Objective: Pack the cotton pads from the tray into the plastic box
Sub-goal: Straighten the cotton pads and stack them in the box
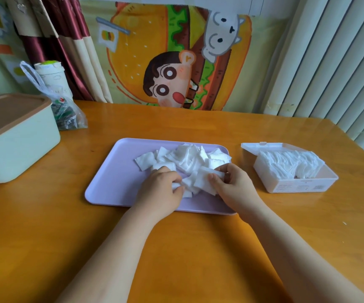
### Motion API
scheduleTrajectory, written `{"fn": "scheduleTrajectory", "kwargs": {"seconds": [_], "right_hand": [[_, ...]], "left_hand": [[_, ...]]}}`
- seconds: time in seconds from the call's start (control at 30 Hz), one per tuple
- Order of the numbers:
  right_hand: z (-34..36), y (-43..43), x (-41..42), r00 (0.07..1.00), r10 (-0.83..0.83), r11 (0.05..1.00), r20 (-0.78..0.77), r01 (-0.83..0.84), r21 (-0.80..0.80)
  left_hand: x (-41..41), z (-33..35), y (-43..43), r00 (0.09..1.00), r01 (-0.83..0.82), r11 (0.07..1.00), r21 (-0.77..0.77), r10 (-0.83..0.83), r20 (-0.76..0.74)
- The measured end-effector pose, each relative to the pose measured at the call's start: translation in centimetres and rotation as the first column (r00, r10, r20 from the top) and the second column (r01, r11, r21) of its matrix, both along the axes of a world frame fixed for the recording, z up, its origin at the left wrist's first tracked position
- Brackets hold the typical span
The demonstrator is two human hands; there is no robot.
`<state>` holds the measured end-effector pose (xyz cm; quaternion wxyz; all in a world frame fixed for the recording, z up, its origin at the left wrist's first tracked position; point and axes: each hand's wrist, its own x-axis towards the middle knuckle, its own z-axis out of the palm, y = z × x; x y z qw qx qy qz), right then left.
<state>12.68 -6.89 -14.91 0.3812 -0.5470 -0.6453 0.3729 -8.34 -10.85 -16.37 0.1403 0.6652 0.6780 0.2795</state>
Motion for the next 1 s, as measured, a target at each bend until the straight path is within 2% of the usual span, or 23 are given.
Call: {"fn": "scheduleTrajectory", "kwargs": {"seconds": [0.13,0.27,0.33,0.43,0.57,0.67,0.8,0.87,1.0], "right_hand": [[-1.0,-0.2,0.2,0.996,-0.076,0.994,-0.044,0.079,0.077],[-1.7,-0.8,0.3,0.977,-0.154,0.977,-0.145,0.172,0.123],[-1.5,-0.9,0.3,0.960,-0.169,0.977,-0.225,0.194,0.092],[-1.0,-1.1,0.4,0.923,-0.184,0.977,-0.337,0.209,0.038],[-1.0,-0.7,0.6,0.907,-0.177,0.982,-0.381,0.190,-0.004],[-1.2,-0.4,0.7,0.916,-0.175,0.983,-0.360,0.184,-0.009],[-1.1,-0.3,0.8,0.916,-0.168,0.985,-0.365,0.167,-0.033],[-0.7,-0.5,0.9,0.904,-0.148,0.989,-0.401,0.140,-0.048],[0.1,-1.1,1.3,0.880,-0.069,0.998,-0.470,0.056,-0.042]], "left_hand": [[1.2,0.1,0.0,0.989,-0.058,0.989,0.140,0.076,-0.128],[2.6,0.0,1.1,0.959,-0.140,0.990,0.027,0.143,-0.244],[3.0,-0.2,1.6,0.968,-0.118,0.993,0.016,0.118,-0.221],[3.2,-0.3,1.8,0.994,-0.068,0.998,0.012,0.069,-0.083],[2.7,0.0,1.6,0.965,-0.074,0.997,-0.011,0.075,0.253],[2.3,0.5,1.5,0.873,-0.107,0.994,-0.007,0.097,0.478],[2.1,1.9,0.7,0.740,-0.073,0.997,-0.001,0.055,0.670],[2.0,2.4,0.4,0.675,-0.003,1.000,-0.013,0.011,0.737],[2.3,2.8,-0.3,0.553,0.250,0.968,-0.001,-0.142,0.821]]}}
